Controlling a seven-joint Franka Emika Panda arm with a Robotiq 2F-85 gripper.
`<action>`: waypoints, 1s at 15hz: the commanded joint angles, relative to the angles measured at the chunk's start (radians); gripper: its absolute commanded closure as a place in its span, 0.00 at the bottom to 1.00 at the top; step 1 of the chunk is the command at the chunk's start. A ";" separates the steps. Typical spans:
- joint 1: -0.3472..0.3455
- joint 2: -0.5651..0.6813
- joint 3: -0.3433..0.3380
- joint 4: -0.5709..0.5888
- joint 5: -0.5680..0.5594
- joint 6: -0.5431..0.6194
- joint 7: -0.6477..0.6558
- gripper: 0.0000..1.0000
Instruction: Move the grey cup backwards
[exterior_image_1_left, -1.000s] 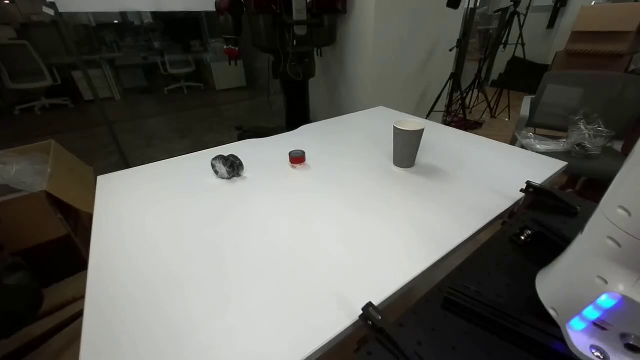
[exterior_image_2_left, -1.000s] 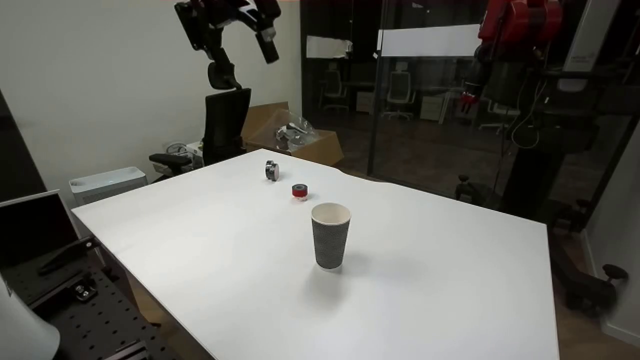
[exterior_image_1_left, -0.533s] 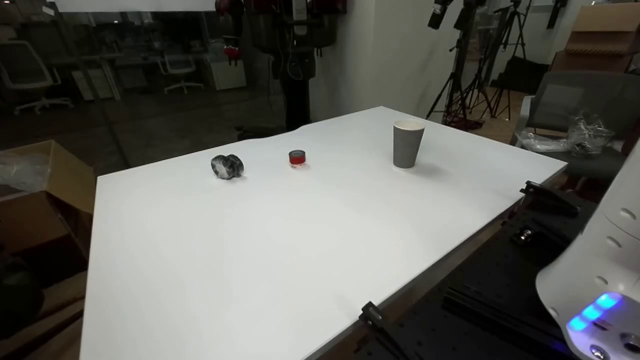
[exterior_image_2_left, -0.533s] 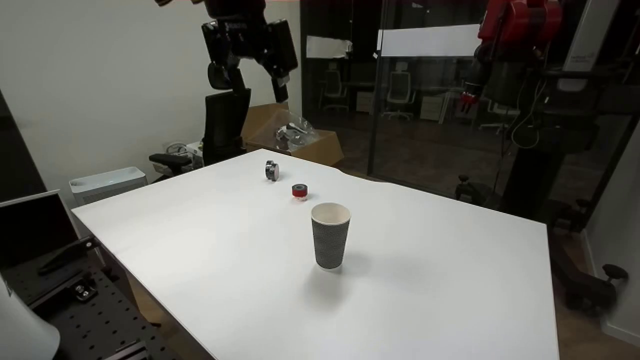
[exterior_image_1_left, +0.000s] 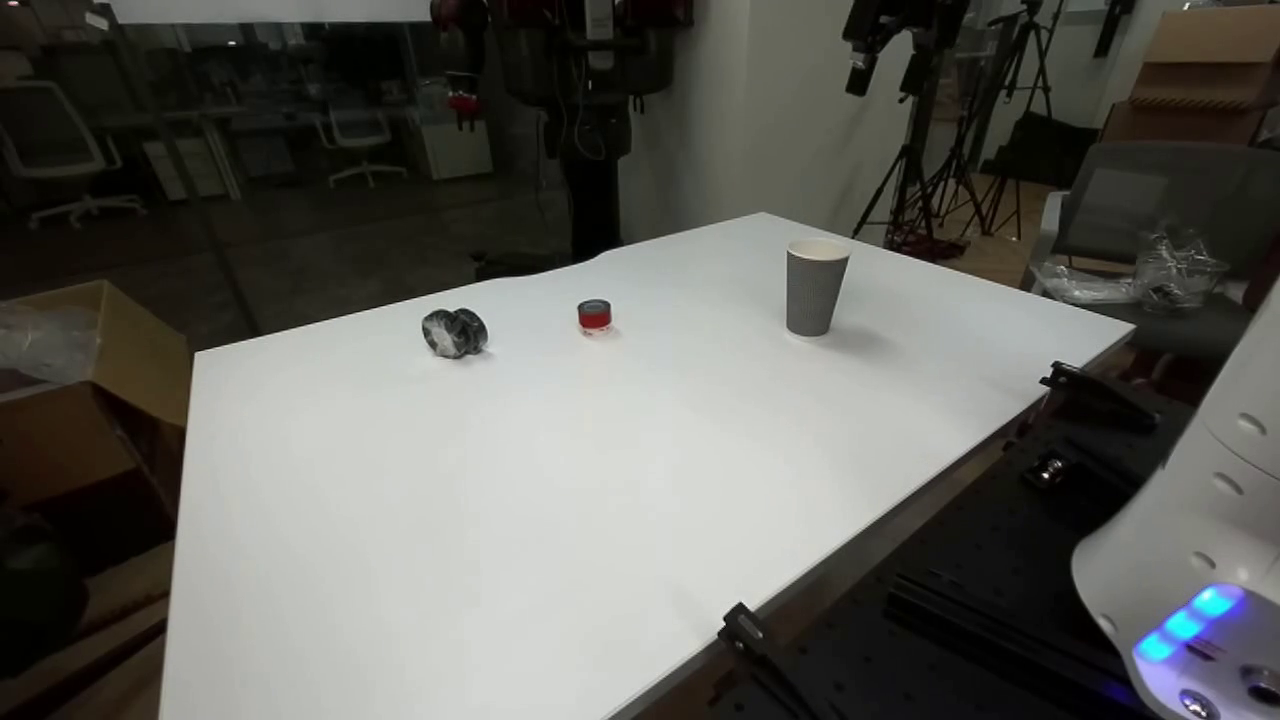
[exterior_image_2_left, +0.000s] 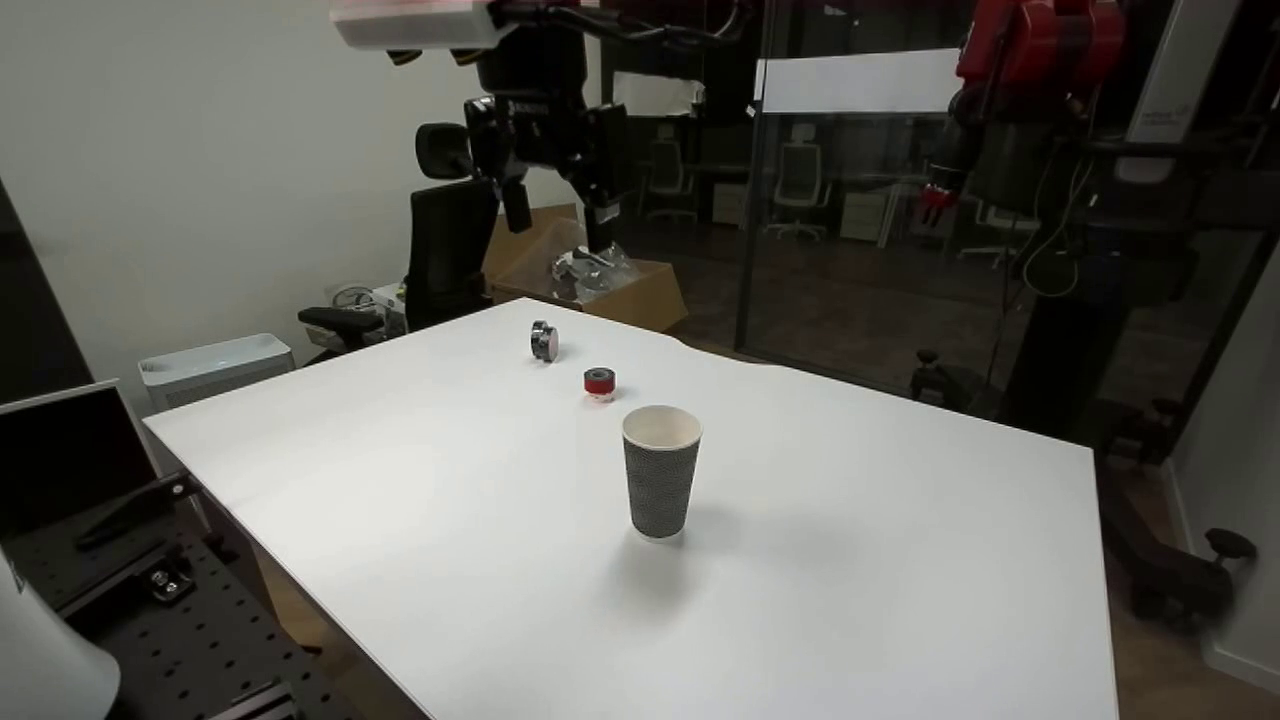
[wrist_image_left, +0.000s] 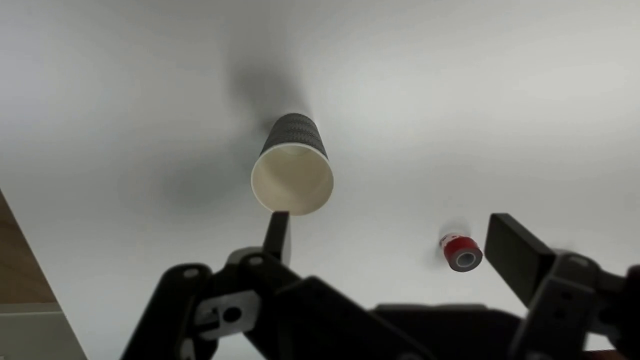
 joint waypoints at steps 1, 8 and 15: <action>-0.009 0.041 0.033 0.021 0.008 0.020 0.030 0.00; 0.002 0.404 0.035 0.259 0.026 -0.034 -0.006 0.00; -0.025 0.519 0.078 0.298 0.008 0.005 -0.024 0.00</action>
